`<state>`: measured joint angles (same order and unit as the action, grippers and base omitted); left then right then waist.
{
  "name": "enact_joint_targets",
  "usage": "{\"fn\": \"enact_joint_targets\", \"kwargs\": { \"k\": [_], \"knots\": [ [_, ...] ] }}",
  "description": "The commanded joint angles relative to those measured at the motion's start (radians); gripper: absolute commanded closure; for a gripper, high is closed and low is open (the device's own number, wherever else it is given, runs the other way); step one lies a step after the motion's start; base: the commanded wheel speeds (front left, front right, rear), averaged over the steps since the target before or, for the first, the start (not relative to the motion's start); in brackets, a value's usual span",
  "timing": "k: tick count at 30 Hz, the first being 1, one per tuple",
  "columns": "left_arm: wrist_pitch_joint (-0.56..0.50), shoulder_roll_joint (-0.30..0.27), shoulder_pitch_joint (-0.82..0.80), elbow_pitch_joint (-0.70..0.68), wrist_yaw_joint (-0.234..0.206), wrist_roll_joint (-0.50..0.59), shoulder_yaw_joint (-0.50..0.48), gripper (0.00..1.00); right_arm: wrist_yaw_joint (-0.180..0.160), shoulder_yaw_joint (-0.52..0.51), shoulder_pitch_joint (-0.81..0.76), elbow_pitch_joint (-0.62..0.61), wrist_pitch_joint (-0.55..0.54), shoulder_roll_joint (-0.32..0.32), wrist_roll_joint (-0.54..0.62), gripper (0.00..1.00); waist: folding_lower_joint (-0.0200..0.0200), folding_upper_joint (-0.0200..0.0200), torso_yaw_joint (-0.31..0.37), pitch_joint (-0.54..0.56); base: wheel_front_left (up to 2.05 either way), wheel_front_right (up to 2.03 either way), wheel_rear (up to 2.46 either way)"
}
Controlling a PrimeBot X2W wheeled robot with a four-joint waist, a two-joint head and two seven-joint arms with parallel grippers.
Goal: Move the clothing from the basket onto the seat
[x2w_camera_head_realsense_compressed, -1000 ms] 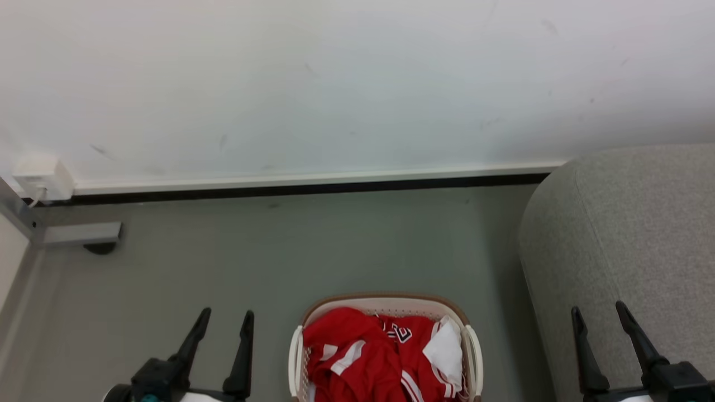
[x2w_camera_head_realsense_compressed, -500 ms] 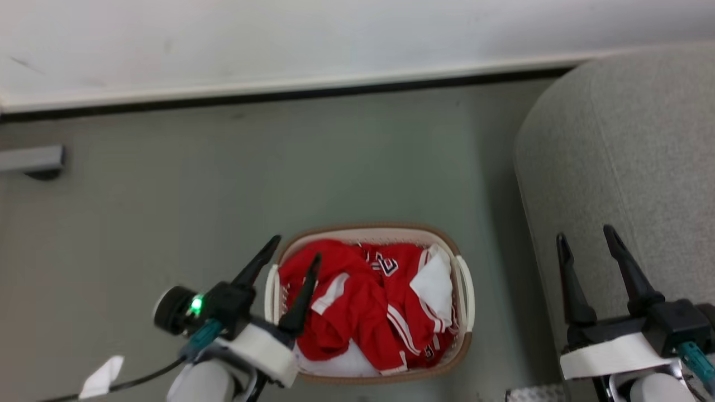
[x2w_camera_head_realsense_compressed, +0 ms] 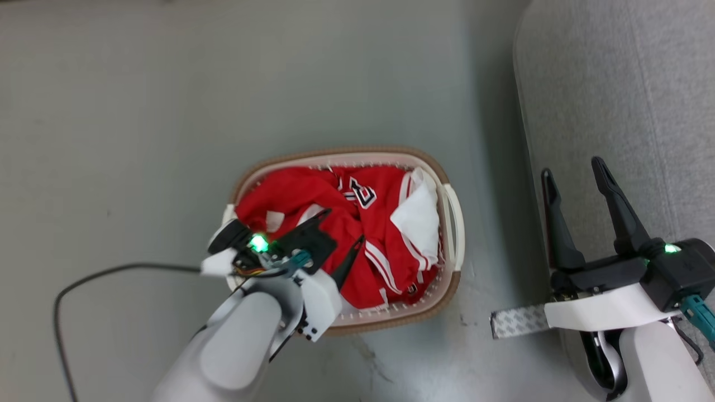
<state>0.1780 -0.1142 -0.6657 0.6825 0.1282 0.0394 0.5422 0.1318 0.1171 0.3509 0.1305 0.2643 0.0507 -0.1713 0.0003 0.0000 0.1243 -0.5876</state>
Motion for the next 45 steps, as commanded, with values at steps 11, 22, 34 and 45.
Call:
{"fn": "enact_joint_targets", "kwargs": {
  "k": [11, 22, 34, 45],
  "knots": [
    [-0.162, 0.022, -0.198, 0.315, -0.037, 0.071, 0.067, 0.0, -0.002, 0.069, 0.072, -0.032, 0.0, 0.0, -0.074, 0.0, -0.0003, 0.0, 0.07, -0.152, 0.0, 0.0, 0.0],
    [-0.214, 0.007, -0.317, 0.451, -0.057, 0.092, 0.096, 0.0, -0.002, 0.075, 0.095, -0.081, 0.0, 0.0, -0.114, 0.0, -0.0003, 0.0, 0.094, -0.278, 0.0, 0.0, 0.0],
    [-0.111, 0.025, -0.321, 0.516, -0.053, 0.035, 0.092, 1.0, -0.002, 0.049, 0.084, -0.06, 0.0, 0.0, -0.113, 0.0, -0.0003, 0.0, 0.089, -0.251, 0.0, 0.0, 0.0],
    [0.026, 0.054, -0.181, 0.509, -0.025, -0.064, 0.067, 1.0, -0.002, -0.019, -0.038, -0.003, 0.0, 0.001, -0.092, 0.0, -0.0003, 0.0, 0.009, 0.061, 0.0, 0.0, 0.0]
  ]
}}
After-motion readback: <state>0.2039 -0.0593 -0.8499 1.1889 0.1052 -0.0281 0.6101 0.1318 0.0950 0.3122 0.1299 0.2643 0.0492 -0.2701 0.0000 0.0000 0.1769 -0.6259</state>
